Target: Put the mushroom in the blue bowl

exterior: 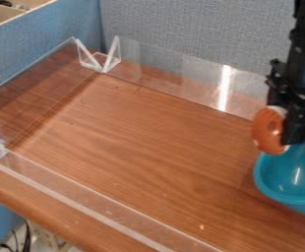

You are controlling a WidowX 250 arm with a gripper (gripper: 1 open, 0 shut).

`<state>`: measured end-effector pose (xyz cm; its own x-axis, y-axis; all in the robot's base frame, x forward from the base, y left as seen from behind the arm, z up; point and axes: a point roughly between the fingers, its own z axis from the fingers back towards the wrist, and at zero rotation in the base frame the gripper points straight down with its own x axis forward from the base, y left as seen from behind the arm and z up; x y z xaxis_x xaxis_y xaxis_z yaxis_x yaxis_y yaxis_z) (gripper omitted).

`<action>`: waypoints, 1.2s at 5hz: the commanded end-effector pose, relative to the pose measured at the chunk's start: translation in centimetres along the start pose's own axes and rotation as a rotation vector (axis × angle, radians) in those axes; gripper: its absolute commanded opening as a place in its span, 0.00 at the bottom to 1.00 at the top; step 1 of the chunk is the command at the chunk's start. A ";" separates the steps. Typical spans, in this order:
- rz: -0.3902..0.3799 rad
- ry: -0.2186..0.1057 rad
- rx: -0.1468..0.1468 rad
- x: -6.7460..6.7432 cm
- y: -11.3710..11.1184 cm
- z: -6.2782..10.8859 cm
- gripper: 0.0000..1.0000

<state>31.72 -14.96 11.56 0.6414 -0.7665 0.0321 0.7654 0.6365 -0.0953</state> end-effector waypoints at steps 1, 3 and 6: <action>0.014 -0.083 0.036 0.3 0.7 1.1 0.00; 0.037 -0.086 0.026 1.0 1.0 -0.7 0.00; 0.029 -0.083 0.011 1.8 1.3 -1.3 0.00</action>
<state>33.03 -15.81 8.36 0.6619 -0.7474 0.0577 0.7481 0.6538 -0.1136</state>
